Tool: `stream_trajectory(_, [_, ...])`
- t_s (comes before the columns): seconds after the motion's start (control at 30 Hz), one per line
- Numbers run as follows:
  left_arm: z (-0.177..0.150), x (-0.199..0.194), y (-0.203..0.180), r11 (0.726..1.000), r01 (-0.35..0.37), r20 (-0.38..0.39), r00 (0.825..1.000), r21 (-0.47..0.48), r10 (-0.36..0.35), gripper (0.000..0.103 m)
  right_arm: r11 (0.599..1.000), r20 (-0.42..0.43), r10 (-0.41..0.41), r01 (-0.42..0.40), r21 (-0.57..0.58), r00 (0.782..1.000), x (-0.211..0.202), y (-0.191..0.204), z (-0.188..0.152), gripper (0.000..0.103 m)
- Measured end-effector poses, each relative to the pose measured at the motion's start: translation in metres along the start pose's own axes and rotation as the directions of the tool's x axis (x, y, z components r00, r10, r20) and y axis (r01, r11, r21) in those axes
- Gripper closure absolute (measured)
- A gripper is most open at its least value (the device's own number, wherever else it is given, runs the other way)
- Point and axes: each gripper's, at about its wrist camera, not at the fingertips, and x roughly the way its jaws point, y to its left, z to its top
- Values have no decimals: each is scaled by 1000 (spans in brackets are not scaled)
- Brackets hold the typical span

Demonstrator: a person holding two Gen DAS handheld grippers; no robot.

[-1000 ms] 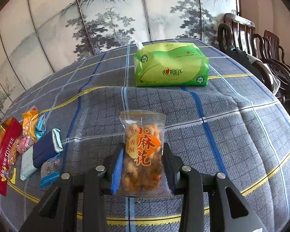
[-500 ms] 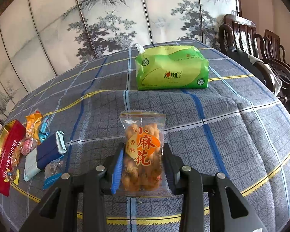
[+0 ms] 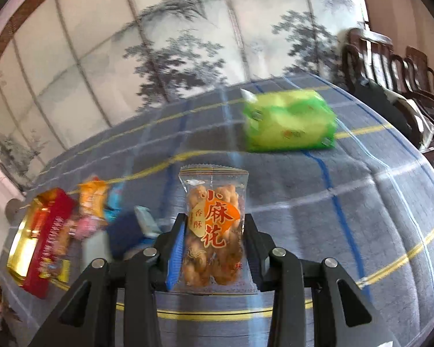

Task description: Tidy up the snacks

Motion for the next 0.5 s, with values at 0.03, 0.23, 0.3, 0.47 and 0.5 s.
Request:
stream_trajectory(0.03, [-1, 7, 7, 1000, -3, -9, 1000, -12, 3, 14, 1000, 3, 24, -24, -4, 1000, -1, 8, 1, 65])
stream_trajectory(0.23, [-6, 46, 40, 994, -18, -63, 998, -108, 11, 14, 977, -37, 191, -194, -90, 981, 1, 96, 9, 65])
stream_trajectory(0.3, [-7, 56, 46, 990, -39, -79, 996, -136, 28, 14, 959, -63, 250, -256, -119, 966, 5, 132, 10, 65])
stream_trajectory(0.47, [-14, 72, 54, 982, -97, -102, 992, -160, 81, 14, 901, -156, 387, -409, -147, 909, 24, 219, 6, 65])
stream_trajectory(0.5, [-14, 73, 57, 981, -75, -104, 993, -182, 56, 14, 889, -180, 411, -437, -139, 894, 31, 235, 4, 65])
